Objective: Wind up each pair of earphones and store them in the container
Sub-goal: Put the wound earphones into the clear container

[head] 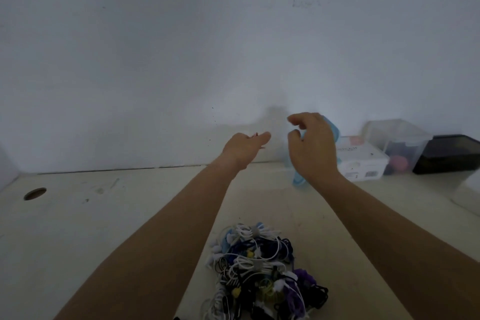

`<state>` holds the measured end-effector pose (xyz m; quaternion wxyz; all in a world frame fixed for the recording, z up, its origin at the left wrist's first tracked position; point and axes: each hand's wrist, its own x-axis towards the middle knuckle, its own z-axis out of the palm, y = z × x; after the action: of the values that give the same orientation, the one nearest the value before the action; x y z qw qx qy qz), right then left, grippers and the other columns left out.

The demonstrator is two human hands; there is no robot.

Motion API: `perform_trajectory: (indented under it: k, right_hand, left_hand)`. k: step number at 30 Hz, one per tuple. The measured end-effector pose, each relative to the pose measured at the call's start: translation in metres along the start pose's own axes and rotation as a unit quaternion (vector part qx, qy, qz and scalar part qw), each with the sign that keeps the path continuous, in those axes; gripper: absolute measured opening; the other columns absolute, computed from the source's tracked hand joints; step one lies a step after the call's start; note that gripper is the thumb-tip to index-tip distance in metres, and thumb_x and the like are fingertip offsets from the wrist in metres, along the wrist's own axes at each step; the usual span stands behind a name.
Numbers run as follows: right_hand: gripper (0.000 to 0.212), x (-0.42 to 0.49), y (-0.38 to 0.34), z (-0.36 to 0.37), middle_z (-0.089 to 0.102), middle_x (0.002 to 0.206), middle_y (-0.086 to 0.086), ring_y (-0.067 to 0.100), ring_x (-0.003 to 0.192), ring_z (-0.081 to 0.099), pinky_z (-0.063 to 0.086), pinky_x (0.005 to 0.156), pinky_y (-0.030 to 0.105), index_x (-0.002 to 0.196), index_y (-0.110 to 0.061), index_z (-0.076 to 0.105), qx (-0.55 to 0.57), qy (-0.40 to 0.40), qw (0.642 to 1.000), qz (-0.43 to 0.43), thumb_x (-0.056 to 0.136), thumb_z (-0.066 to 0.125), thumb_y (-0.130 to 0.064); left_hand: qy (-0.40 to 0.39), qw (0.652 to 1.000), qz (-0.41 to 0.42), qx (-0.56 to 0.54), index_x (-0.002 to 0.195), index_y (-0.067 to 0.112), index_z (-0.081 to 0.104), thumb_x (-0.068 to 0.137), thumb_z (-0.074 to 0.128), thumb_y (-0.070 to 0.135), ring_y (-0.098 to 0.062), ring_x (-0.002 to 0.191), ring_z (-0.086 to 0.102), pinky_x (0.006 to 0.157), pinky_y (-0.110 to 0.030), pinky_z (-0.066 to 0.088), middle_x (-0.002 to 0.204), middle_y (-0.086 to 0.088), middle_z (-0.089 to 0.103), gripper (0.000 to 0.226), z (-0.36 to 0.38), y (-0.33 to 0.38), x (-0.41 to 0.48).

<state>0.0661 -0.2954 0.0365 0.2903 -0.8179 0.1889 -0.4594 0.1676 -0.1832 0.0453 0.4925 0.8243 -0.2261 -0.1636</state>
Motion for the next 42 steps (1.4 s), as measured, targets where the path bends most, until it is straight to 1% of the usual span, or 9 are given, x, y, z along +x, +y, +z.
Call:
perform_trajectory:
  k: [3,6,10,15,24,27,33,38,42]
  right_hand:
    - [0.028,-0.002,-0.001,0.014,0.064,0.113,0.001,0.011,0.097,0.058,0.049,0.09,0.028,0.114,-0.015,0.065,0.029,-0.037,0.998,0.037,0.092,0.05,-0.006]
    - [0.028,-0.002,0.002,0.019,0.065,0.114,0.003,0.014,0.097,0.06,0.049,0.089,0.03,0.114,-0.014,0.066,0.037,-0.057,0.995,0.067,0.094,0.049,-0.007]
    - [0.029,-0.004,0.003,0.018,0.065,0.114,0.002,0.014,0.098,0.06,0.048,0.089,0.028,0.115,-0.014,0.066,0.044,-0.07,0.993,0.08,0.094,0.048,-0.007]
    - [0.024,-0.016,-0.011,0.003,0.069,0.097,-0.004,0.007,0.081,0.061,0.044,0.068,0.015,0.101,-0.017,0.072,0.042,-0.107,0.99,0.077,0.093,0.051,-0.01]
    - [0.025,-0.07,-0.044,-0.036,0.07,0.11,-0.004,0.011,0.096,0.062,0.045,0.08,0.021,0.114,-0.02,0.071,-0.081,-0.451,0.888,-0.024,0.093,0.065,-0.031]
    - [0.031,-0.086,-0.047,-0.041,0.068,0.118,-0.004,0.009,0.097,0.059,0.044,0.088,0.022,0.122,-0.019,0.068,-0.117,-0.472,0.873,-0.04,0.093,0.065,-0.029]
    - [0.032,-0.108,-0.047,-0.037,0.071,0.112,-0.008,0.008,0.092,0.059,0.048,0.085,0.023,0.121,-0.022,0.068,-0.104,-0.435,0.893,-0.052,0.091,0.067,-0.03]
    - [0.025,-0.107,-0.045,-0.034,0.066,0.1,-0.006,0.009,0.089,0.06,0.042,0.075,0.017,0.109,-0.023,0.071,-0.071,-0.359,0.93,-0.041,0.091,0.06,-0.011]
    - [0.031,-0.104,-0.046,-0.035,0.063,0.101,-0.007,0.012,0.099,0.061,0.042,0.082,0.02,0.118,-0.022,0.069,-0.123,-0.447,0.886,-0.033,0.092,0.056,-0.013]
  left_hand:
    - [-0.01,0.999,-0.01,0.037,0.12,-0.007,0.063,0.09,0.058,0.057,-0.033,0.099,0.067,0.092,-0.044,0.052,0.119,-0.027,0.065,0.07,0.007,0.004,0.019]
    - [-0.052,0.996,-0.013,0.066,0.1,0.008,0.068,0.091,0.057,0.059,-0.024,0.074,0.063,0.071,-0.031,0.047,0.088,-0.012,0.069,0.053,0.005,0.008,0.028]
    - [-0.043,0.997,-0.012,0.066,0.139,0.006,0.052,0.09,0.061,0.054,-0.028,0.126,0.052,0.09,-0.032,0.038,0.141,-0.013,0.053,0.069,-0.007,0.008,0.021]
    - [-0.025,0.997,0.014,0.075,0.099,0.012,0.061,0.091,0.063,0.043,-0.022,0.09,0.056,0.08,-0.033,0.043,0.105,-0.01,0.063,0.032,-0.036,-0.003,-0.022]
    - [-0.086,0.975,0.058,0.197,0.115,0.019,0.067,0.088,0.072,0.025,-0.013,0.084,0.061,0.071,-0.025,0.049,0.109,-0.003,0.068,0.028,-0.049,-0.038,-0.13]
    - [-0.089,0.961,0.085,0.247,0.125,0.022,0.062,0.088,0.072,0.016,-0.018,0.098,0.064,0.091,-0.033,0.052,0.116,-0.002,0.065,0.039,-0.043,-0.049,-0.15]
    - [0.016,0.979,0.134,0.151,0.12,0.018,0.066,0.085,0.071,0.003,-0.013,0.099,0.068,0.09,-0.029,0.055,0.114,0.0,0.069,0.038,-0.028,-0.068,-0.172]
    - [0.086,0.981,0.136,0.111,0.1,0.023,0.061,0.084,0.067,0.008,-0.007,0.078,0.061,0.065,-0.009,0.042,0.094,0.009,0.064,0.023,-0.023,-0.079,-0.192]
    - [0.054,0.983,0.099,0.142,0.091,0.025,0.059,0.084,0.069,0.015,-0.005,0.08,0.058,0.062,-0.008,0.038,0.092,0.008,0.063,0.015,-0.015,-0.092,-0.197]
